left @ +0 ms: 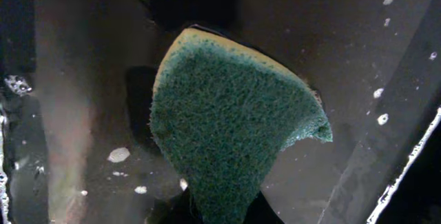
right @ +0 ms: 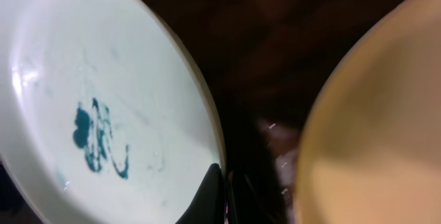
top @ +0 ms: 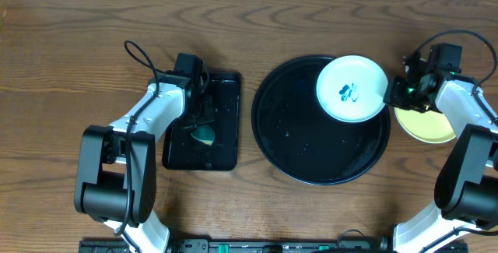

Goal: Clean dirty plates on tray and stack at the side

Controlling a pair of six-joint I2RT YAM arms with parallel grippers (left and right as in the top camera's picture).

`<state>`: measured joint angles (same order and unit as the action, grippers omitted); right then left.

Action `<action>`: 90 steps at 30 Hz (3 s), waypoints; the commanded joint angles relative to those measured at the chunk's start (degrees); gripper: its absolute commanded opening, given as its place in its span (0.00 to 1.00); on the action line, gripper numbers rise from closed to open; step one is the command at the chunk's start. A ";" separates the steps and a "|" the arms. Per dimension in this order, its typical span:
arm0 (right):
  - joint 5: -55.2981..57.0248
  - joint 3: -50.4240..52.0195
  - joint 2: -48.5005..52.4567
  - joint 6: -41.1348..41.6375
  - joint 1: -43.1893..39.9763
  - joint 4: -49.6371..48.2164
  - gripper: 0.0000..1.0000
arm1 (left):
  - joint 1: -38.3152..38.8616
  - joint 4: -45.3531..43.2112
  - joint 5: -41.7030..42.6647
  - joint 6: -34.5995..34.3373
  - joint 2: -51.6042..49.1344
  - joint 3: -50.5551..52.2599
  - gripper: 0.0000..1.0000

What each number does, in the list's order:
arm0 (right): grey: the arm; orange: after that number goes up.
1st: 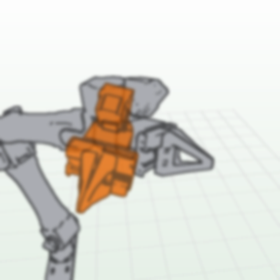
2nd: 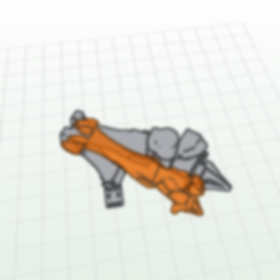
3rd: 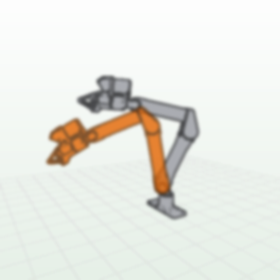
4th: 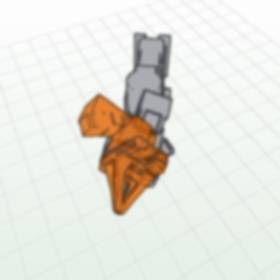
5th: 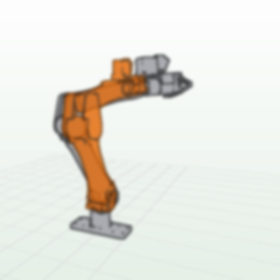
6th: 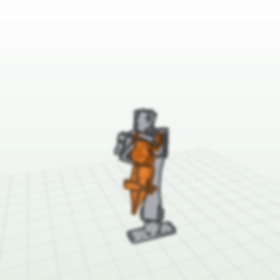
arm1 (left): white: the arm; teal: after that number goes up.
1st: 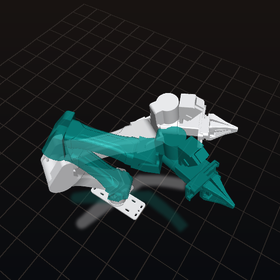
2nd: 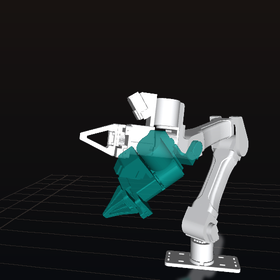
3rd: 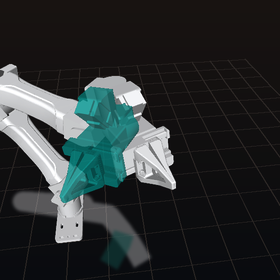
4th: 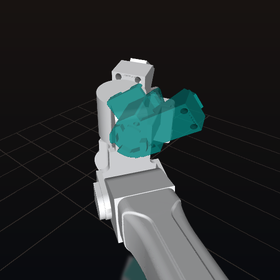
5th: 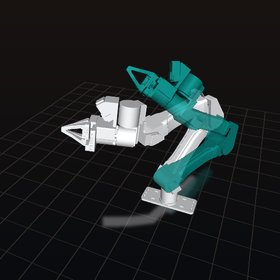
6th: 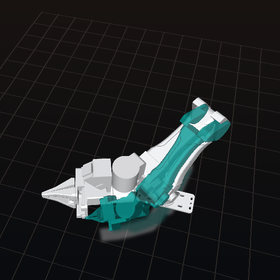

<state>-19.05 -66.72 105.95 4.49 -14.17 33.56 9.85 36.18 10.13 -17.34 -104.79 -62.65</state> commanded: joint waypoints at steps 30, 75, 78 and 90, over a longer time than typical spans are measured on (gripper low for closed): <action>7.43 -0.92 -3.56 7.78 17.99 9.40 0.01 | -0.17 0.85 -0.96 0.35 0.11 -0.09 0.54; 9.18 -0.87 -3.56 9.16 19.54 9.11 0.01 | -0.13 -5.97 -0.98 2.89 13.51 -1.55 0.07; 9.18 -0.87 -3.56 9.16 19.54 9.11 0.01 | -0.13 -9.66 -0.96 4.57 16.33 -1.55 0.08; 9.18 -0.87 -3.56 9.16 19.54 9.11 0.01 | -0.13 -18.75 -0.98 9.86 23.50 -1.55 0.07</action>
<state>-10.41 -66.92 101.84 13.02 4.58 42.72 9.85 18.22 9.69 -10.11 -83.00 -62.81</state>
